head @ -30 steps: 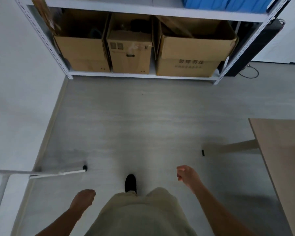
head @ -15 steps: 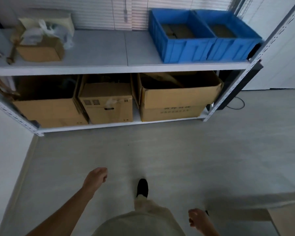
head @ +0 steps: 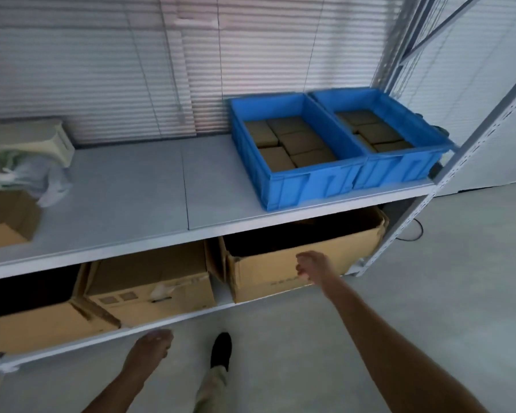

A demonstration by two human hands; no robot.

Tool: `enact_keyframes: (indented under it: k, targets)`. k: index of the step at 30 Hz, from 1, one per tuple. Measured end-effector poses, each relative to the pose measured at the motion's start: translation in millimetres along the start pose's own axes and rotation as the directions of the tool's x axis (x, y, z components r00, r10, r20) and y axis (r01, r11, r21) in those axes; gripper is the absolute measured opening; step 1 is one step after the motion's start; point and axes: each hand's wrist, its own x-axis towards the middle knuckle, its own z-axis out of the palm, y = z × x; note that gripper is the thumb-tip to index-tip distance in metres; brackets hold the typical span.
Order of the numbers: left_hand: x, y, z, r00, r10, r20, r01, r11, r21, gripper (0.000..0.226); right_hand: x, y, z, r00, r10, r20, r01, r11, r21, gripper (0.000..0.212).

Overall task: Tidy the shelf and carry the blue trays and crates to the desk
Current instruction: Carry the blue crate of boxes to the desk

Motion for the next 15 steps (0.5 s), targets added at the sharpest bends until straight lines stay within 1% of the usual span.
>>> enact_keyframes:
  k: [2, 4, 6, 8, 10, 11, 12, 13, 15]
  targets:
    - [36.1, 71.1, 6.0, 0.981, 0.19, 0.03, -0.191, 0.98, 0.049, 0.018, 42.2, -55.2, -9.3, 0.998, 0.004, -0.055, 0.004, 0.988, 0.157, 0.016]
    - [63.2, 145.2, 13.7, 0.958, 0.277, 0.078, -0.282, 0.958, 0.059, 0.022, 81.2, -98.7, -20.1, 0.987, 0.043, -0.155, 0.008, 0.949, 0.316, 0.017]
    - [82.7, 220.8, 23.7, 0.929, 0.356, 0.105, -0.362, 0.931, 0.049, 0.019, 116.8, -128.4, -33.0, 0.96, 0.129, -0.247, -0.008, 0.898, 0.44, 0.028]
    - [107.6, 295.2, 38.4, 0.9, 0.416, 0.131, -0.427, 0.901, 0.071, 0.027, 146.8, -146.9, -44.3, 0.932, 0.256, -0.257, -0.072, 0.825, 0.561, 0.046]
    - [134.3, 361.1, 58.9, 0.872, 0.461, 0.165, -0.475, 0.878, 0.056, 0.027, 171.1, -157.4, -53.9, 0.9, 0.347, -0.263, -0.115, 0.773, 0.624, 0.074]
    - [141.0, 390.1, 70.4, 0.866, 0.473, 0.163, -0.487, 0.872, 0.056, 0.026, 177.8, -161.9, -57.9, 0.883, 0.383, -0.272, -0.131, 0.757, 0.64, 0.084]
    - [145.4, 415.8, 82.9, 0.862, 0.477, 0.172, -0.491, 0.87, 0.05, 0.026, 181.6, -165.6, -60.8, 0.871, 0.406, -0.276, -0.139, 0.743, 0.654, 0.088]
    - [145.8, 437.3, 94.4, 0.867, 0.467, 0.174, -0.479, 0.877, 0.036, 0.031, 185.0, -168.4, -63.3, 0.86, 0.423, -0.284, -0.14, 0.733, 0.666, 0.088]
    - [135.4, 468.2, 115.0, 0.88, 0.437, 0.187, -0.449, 0.893, 0.022, 0.061, 190.5, -171.4, -66.9, 0.844, 0.446, -0.298, -0.151, 0.73, 0.666, 0.084]
